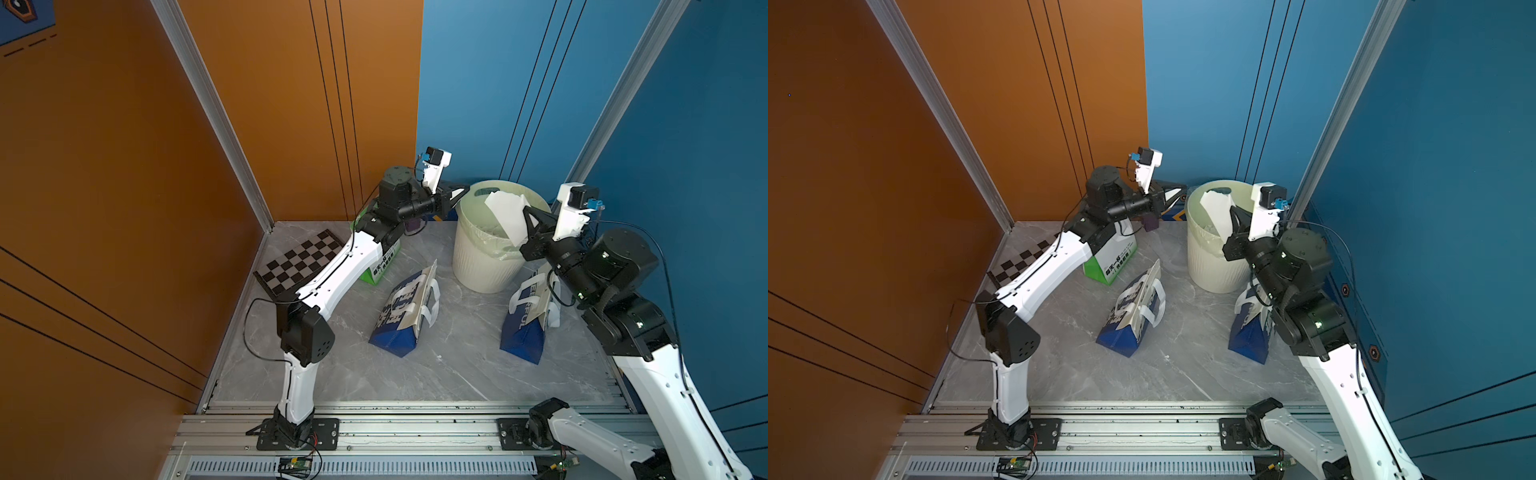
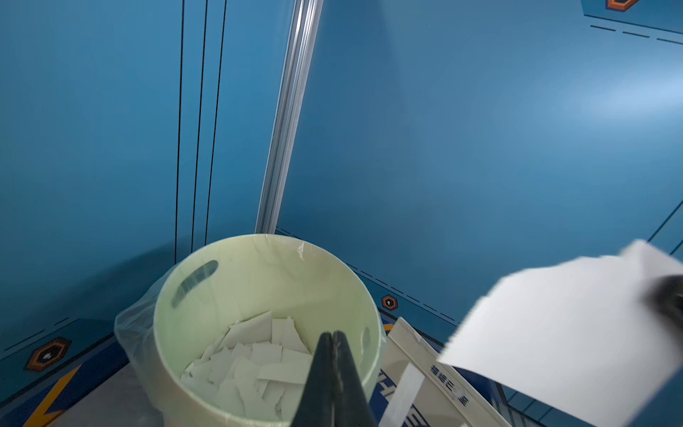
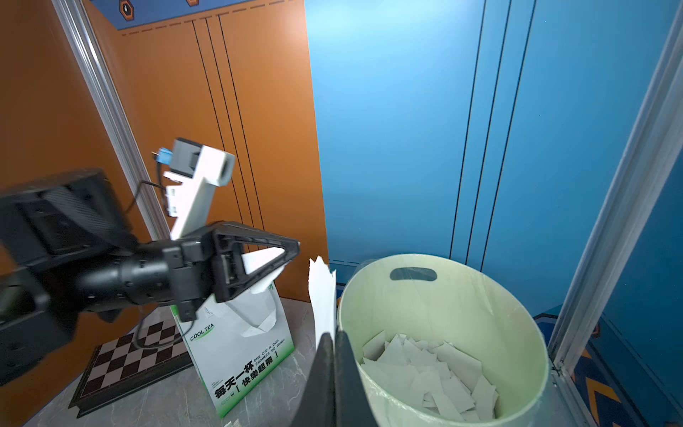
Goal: Shred takeout receipts and throw away
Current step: Place the takeout receipt in the trash bin.
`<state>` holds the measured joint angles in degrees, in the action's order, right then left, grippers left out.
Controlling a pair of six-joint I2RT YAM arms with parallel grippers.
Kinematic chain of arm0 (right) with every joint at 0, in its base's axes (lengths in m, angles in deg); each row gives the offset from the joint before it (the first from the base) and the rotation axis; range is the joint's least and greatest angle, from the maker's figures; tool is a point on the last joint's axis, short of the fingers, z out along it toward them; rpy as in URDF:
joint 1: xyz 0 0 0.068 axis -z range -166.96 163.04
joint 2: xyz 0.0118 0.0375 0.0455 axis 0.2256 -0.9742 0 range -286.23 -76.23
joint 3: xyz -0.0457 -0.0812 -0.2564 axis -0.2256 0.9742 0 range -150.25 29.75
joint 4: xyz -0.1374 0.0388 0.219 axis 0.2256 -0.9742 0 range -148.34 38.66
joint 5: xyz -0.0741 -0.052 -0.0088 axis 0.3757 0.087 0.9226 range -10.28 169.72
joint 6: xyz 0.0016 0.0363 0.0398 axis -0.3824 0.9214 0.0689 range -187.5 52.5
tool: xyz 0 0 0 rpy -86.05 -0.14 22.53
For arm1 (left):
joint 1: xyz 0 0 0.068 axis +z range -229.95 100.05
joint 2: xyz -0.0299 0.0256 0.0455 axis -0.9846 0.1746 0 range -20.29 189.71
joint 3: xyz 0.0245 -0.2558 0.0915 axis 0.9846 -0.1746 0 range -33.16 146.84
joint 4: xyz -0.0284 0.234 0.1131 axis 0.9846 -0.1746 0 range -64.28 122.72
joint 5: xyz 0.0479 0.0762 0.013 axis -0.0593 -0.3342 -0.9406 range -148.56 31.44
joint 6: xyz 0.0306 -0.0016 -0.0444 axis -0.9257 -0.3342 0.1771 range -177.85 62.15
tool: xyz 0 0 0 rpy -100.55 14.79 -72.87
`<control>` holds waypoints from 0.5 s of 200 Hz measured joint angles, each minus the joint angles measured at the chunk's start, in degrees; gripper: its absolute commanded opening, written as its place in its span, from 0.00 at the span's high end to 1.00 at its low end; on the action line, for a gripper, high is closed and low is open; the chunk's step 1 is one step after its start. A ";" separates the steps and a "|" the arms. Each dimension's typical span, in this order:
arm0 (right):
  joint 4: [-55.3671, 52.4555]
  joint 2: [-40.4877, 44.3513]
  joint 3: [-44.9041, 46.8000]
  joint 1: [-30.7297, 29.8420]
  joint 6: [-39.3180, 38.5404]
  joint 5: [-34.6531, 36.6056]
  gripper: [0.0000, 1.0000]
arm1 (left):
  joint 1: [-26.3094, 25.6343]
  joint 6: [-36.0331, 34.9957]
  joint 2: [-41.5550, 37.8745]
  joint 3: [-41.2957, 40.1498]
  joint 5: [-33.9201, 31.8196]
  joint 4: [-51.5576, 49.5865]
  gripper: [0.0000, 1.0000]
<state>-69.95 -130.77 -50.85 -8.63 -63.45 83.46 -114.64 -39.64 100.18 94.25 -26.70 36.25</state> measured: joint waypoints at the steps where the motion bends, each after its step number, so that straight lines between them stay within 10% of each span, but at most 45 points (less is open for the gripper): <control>1: -0.13 0.22 0.04 0.00 -0.02 0.07 1.00 | -0.02 -0.09 0.76 0.85 0.02 -0.17 1.00; 100: -6.51 4.22 0.96 0.00 -0.42 1.05 1.00 | -3.82 -8.31 20.79 17.55 -7.93 0.17 0.87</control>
<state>-76.46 -126.55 -49.89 -8.63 -63.86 84.51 -118.47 -47.94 120.96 111.80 -34.63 36.42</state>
